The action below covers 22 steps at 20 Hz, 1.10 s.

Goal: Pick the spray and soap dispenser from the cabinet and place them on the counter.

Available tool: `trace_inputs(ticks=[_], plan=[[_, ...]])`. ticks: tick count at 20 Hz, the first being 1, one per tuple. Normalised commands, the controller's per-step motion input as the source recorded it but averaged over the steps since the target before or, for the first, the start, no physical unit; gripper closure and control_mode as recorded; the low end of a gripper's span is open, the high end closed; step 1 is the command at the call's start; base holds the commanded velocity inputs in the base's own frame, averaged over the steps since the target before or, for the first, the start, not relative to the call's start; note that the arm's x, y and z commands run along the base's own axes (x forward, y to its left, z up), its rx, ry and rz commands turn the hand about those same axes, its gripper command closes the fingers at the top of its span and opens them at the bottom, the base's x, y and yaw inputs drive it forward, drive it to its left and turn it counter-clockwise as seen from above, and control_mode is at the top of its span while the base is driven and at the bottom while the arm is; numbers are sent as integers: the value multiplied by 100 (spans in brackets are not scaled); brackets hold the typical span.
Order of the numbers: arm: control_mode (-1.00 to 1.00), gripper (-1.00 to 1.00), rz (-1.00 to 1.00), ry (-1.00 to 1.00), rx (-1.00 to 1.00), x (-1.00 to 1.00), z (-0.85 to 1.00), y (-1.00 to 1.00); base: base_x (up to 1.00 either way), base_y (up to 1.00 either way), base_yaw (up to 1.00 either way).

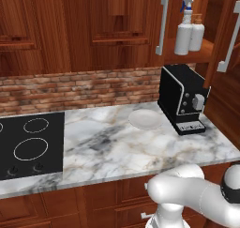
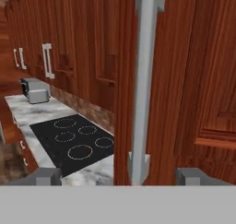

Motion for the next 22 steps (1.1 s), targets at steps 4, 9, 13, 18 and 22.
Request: trace_inputs(ticks=[4,9,13,18,22], plan=[[-100,-100,1,-13,0,-70,0,2,0,0,0],[-100,-100,0,-11,-4,-57,0,21,0,0,0],[-100,-100,0,-12,-11,-37,0,43,0,0,0],[-100,-100,-4,-12,-17,-21,0,52,0,0,0],[-100,-100,-10,-9,-19,-7,0,46,0,0,0]])
